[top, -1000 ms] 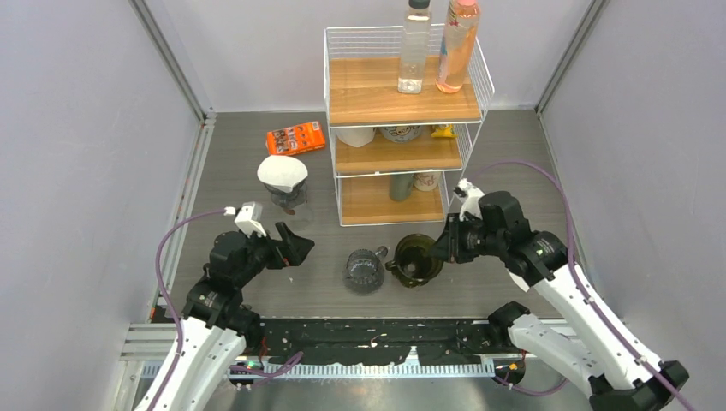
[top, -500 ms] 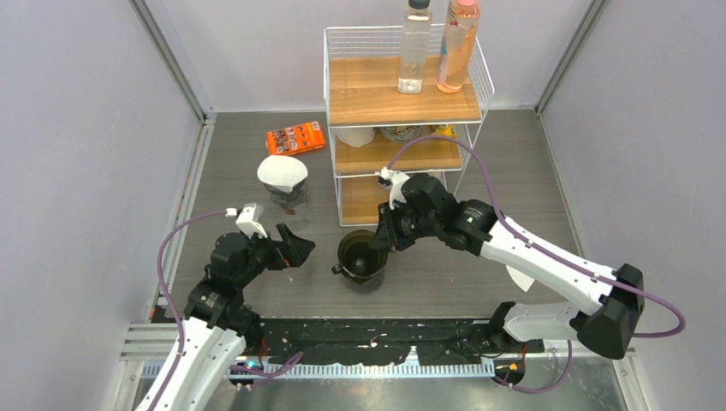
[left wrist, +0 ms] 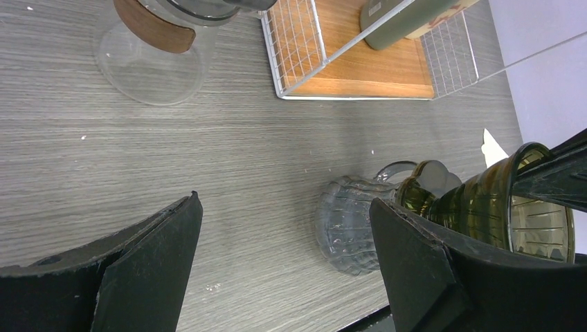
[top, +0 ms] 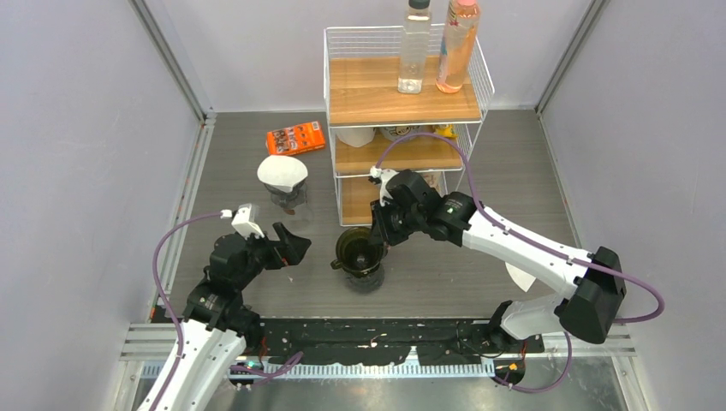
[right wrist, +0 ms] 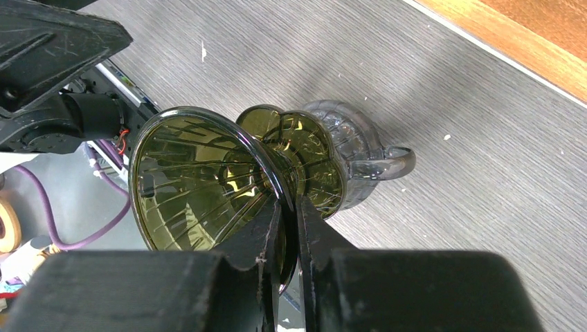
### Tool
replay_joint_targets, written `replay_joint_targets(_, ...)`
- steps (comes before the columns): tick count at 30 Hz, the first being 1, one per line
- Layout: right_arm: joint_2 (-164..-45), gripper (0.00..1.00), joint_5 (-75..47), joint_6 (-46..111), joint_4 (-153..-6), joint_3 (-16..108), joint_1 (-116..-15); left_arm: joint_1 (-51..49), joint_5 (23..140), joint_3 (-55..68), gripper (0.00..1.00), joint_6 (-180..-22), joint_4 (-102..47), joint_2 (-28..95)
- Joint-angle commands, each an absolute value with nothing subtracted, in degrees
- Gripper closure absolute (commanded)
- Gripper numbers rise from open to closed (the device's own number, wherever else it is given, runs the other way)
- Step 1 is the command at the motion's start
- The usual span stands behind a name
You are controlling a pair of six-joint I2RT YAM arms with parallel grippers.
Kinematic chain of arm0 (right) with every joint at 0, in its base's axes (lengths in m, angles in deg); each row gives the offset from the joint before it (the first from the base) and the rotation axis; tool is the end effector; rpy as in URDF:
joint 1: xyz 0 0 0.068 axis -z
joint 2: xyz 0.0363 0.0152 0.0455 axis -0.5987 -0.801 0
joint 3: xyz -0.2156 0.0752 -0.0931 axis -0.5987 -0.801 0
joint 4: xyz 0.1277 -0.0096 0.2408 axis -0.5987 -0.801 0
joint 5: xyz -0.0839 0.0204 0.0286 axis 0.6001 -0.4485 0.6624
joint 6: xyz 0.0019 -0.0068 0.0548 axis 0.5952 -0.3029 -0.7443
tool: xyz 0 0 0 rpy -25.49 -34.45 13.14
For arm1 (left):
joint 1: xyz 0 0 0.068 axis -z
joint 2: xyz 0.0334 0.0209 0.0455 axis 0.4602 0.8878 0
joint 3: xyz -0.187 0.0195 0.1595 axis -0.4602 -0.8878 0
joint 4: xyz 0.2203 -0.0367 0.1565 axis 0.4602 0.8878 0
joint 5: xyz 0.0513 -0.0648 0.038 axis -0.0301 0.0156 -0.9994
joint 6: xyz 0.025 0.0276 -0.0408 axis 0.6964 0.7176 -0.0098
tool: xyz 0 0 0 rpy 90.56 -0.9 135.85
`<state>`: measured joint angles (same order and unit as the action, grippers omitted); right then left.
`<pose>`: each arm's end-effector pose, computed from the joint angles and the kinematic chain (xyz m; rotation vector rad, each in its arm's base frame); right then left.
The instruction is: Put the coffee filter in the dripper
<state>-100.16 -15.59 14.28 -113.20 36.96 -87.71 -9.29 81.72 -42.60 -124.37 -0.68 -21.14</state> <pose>0.1903 0.2437 0.2779 -0.6380 2.4178 0.7952 0.1474 -0.0540 0.2242 -0.2059 2.0305 -0.7446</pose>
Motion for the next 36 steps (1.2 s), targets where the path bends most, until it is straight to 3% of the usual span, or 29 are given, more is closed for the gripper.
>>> replay_joint_targets(1, -100.53, 0.92, -14.95, 14.34, -112.12, 39.38, -87.93, -9.21, 80.96, -42.51, 0.00, -124.02, -1.72, -21.60)
replay_joint_targets(17, -102.22, 0.81, -15.32, 13.04, -113.29, 39.01, -88.01, -9.21, 81.21, -42.67, 0.00, -124.03, -1.62, -21.88)
replay_joint_targets(36, -100.80, 0.52, -13.63, 12.21, -113.40, 38.89, -87.93, -9.20, 81.27, -42.77, 0.00, -123.93, -1.73, -21.37)
